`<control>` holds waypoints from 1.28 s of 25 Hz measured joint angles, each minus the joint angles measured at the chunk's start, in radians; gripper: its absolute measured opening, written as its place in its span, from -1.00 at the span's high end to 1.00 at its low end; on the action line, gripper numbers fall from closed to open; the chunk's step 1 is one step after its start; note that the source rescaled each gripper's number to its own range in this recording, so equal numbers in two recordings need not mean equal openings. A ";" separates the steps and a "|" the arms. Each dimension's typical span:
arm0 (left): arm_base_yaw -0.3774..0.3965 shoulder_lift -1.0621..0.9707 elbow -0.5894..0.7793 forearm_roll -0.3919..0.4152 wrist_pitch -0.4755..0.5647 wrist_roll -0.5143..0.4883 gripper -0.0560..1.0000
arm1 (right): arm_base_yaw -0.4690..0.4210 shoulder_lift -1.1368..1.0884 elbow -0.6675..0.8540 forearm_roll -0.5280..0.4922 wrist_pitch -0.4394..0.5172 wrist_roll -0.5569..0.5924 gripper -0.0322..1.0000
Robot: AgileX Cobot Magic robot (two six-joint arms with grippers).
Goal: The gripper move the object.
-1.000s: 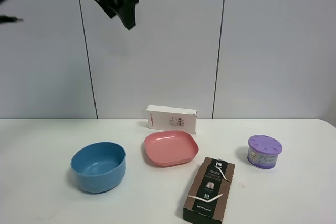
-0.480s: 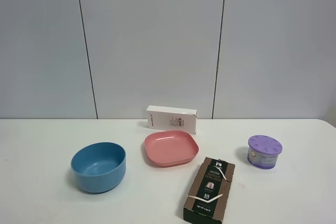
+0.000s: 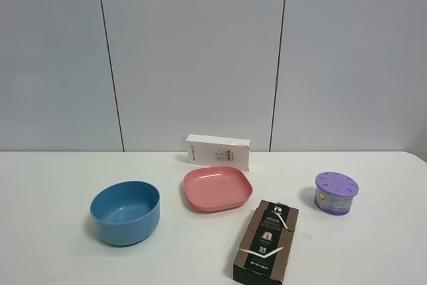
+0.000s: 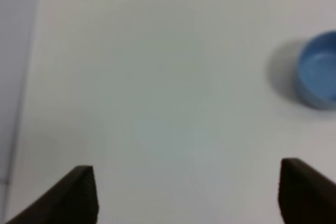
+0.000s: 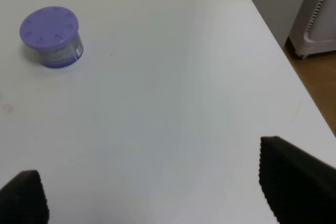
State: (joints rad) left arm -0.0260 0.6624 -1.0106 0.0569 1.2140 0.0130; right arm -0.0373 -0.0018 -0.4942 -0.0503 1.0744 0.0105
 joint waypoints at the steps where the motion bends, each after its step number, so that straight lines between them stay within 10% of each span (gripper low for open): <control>1: 0.019 -0.051 0.054 -0.019 0.000 0.000 -0.60 | 0.000 0.000 0.000 0.000 0.000 0.000 -1.00; 11: 0.123 -0.489 0.459 -0.169 -0.065 0.000 -0.60 | 0.000 0.000 0.000 0.000 0.000 0.000 -1.00; 32: 0.123 -0.668 0.503 -0.184 -0.158 0.038 -0.59 | 0.000 0.000 0.000 0.000 0.000 0.000 -1.00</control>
State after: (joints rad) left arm 0.0974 -0.0054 -0.5071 -0.1270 1.0563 0.0515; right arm -0.0373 -0.0018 -0.4942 -0.0503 1.0744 0.0105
